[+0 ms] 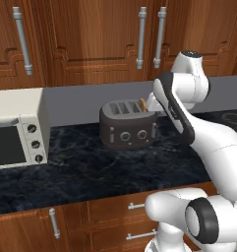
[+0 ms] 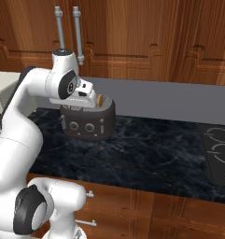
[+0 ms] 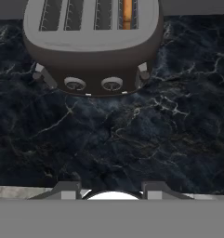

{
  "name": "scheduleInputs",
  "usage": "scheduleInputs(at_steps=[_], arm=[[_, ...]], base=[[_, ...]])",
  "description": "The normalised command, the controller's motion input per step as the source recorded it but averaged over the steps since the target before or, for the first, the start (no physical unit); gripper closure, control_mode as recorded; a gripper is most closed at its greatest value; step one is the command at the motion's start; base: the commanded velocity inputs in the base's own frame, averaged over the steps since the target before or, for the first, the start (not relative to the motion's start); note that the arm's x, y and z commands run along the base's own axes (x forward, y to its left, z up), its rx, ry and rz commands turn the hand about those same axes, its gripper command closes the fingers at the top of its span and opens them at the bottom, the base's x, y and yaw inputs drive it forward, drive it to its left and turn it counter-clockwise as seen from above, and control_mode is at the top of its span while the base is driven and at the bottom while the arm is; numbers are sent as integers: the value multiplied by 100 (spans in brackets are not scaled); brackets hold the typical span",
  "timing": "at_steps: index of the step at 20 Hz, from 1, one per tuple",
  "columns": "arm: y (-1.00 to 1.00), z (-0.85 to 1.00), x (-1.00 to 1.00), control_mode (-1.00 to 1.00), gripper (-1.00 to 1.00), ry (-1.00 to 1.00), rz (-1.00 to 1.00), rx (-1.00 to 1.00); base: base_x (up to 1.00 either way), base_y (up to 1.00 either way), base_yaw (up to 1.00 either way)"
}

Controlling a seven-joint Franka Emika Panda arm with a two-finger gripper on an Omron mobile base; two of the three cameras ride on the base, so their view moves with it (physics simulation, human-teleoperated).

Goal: Start the toaster. Once the lever pops up, take the bread to the plate on the dining counter.

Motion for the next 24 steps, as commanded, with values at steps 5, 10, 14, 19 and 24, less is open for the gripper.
scheduleInputs(at_steps=[5,10,14,19,24], arm=[[-14,0,0,-100,-100,0,4,0],[-48,0,-2,-100,-100,0,4,1],[-39,0,0,-100,-100,0,0,0],[-12,-2,0,-100,-100,0,0,0],[-4,-22,0,-100,-100,-6,0,0]], base=[[0,0,0],[0,0,0],[0,0,0],[0,0,0],[0,0,0]])
